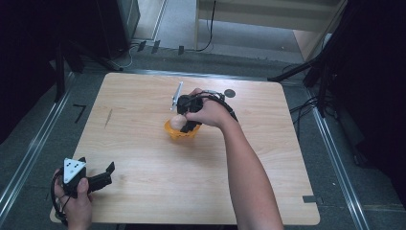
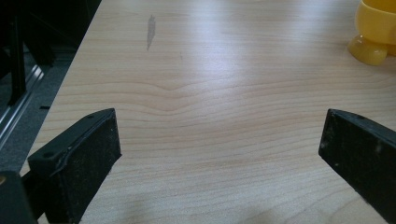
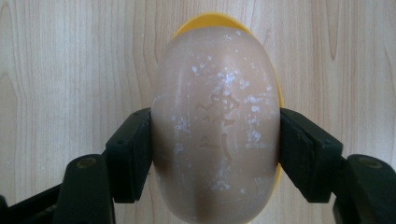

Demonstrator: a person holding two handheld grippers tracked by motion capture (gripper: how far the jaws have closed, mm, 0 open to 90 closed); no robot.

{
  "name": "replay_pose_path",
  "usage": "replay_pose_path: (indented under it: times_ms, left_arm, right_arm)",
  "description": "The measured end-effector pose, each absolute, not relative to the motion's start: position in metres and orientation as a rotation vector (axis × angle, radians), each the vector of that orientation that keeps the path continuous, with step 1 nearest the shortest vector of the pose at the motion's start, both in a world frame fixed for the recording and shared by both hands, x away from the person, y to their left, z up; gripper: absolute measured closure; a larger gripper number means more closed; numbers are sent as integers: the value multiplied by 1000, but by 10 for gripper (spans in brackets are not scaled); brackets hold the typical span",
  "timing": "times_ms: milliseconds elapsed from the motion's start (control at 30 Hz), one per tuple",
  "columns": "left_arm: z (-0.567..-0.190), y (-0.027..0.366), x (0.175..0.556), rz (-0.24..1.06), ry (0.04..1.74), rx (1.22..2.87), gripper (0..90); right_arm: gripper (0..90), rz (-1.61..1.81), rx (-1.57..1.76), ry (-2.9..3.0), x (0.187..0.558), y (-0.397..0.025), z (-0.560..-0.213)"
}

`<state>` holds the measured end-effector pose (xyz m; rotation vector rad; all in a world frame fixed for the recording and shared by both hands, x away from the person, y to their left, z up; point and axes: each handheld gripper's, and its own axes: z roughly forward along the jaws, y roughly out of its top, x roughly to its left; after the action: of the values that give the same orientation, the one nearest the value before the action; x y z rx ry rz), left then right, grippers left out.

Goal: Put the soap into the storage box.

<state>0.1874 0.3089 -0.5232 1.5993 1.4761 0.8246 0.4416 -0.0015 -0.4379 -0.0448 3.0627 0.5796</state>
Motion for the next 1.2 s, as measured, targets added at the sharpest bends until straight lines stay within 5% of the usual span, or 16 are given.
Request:
replay_pose_path:
  times_ms: [367,733,1100,1200]
  left_arm:
    - [-523,309,187,821,1473,1598,0]
    - [-523,309,187,826,1475,1598,0]
    - [-523,308,188,833,1476,1603,0]
    - [-523,307,188,834,1474,1605,0]
  right_arm:
    - [364,628,6,3062,450,0,-438]
    - [305,618,38,3062,448,-12,-437]
    - [2,628,209,3045,432,-33,-437]
    - [0,657,228,3038,429,-41,-436]
